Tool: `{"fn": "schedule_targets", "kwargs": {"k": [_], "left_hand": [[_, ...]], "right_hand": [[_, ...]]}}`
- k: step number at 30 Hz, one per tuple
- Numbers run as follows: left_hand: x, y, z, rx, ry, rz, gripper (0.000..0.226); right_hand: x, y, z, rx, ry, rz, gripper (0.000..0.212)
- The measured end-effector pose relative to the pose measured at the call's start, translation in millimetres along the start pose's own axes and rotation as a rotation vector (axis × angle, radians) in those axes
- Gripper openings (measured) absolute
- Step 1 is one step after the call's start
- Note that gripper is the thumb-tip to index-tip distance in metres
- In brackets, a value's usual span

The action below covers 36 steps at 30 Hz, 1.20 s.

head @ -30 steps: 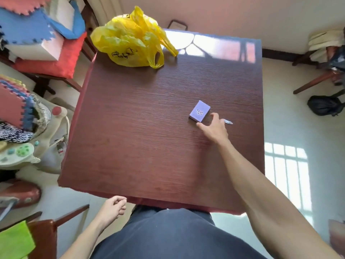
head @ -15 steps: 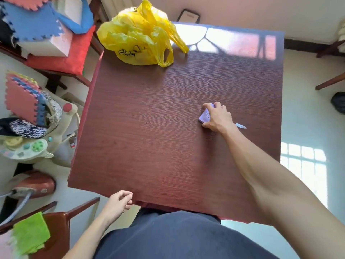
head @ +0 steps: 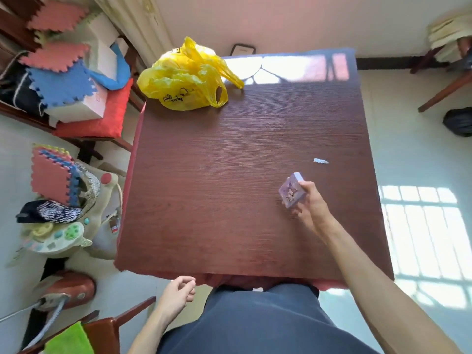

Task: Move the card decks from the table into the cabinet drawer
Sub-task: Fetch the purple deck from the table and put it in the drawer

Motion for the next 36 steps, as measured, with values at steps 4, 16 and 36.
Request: {"fn": "schedule_targets", "kwargs": {"k": [4, 16, 36], "left_hand": [[-25, 20, -9, -0.060, 0.037, -0.115, 0.011], [-37, 4, -59, -0.302, -0.038, -0.670, 0.012], [-89, -357, 142, -0.784, -0.424, -1.401, 0.019]], "right_hand": [[63, 2, 79, 0.021, -0.035, -0.369, 0.048], [296, -20, 302, 0.582, 0.003, -0.876, 0.036], [558, 0, 494, 1.170, -0.152, -1.433, 0.045]]}}
Point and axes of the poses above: each hand's wrist, its own z-axis away from the middle knuckle, its own y-axis out of the back of the hand, x = y × z, the point moved 2 cm from there along -z, towards the middle knuckle, and after that the axes turned 13 degrees about z, right-handed, at the moved point
